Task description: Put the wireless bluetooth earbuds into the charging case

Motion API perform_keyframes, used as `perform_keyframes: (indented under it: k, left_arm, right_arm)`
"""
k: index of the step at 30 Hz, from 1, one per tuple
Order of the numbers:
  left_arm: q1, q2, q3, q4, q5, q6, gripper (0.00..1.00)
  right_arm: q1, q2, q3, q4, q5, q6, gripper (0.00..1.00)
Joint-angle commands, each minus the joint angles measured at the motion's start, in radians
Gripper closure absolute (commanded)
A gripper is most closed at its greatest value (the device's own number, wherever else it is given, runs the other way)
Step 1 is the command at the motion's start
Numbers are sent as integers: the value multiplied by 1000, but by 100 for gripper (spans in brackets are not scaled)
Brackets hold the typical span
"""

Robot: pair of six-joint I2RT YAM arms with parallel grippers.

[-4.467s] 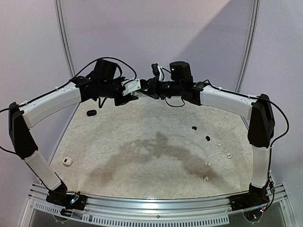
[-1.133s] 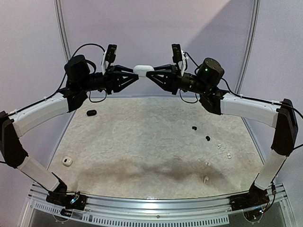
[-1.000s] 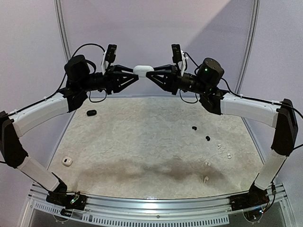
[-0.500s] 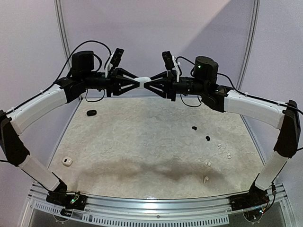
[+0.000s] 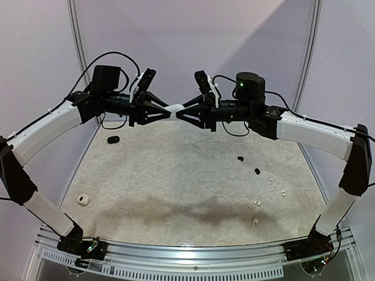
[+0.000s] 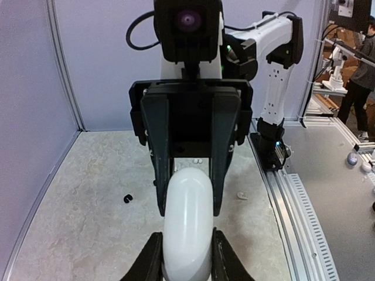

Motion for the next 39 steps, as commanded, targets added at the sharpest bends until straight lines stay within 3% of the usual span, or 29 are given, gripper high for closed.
perform_keyframes:
  k: [1, 3, 6, 9, 15, 33, 39]
  left_arm:
    - [20, -36, -39, 142, -1, -102, 100]
    - [45, -63, -89, 363, -39, -246, 100]
    - [56, -67, -118, 559, -113, -431, 100]
    - [54, -77, -177, 766, -181, -623, 100]
    - [17, -103, -205, 834, -292, -707, 100]
    - [-25, -90, -210, 872, -306, -730, 100]
    - [-30, -83, -203, 870, -301, -723, 100]
  right_arm:
    - [-12, -27, 20, 66, 143, 60, 50]
    - [-12, -36, -8, 142, 166, 98, 36]
    - [-11, -43, -79, 357, 200, 204, 26]
    - [-12, -4, -110, 591, 236, 348, 24]
    - [-2, 134, -70, 970, 325, 697, 28]
    - [33, 283, 99, 962, 230, 719, 45]
    - [33, 304, 138, 956, 211, 716, 63]
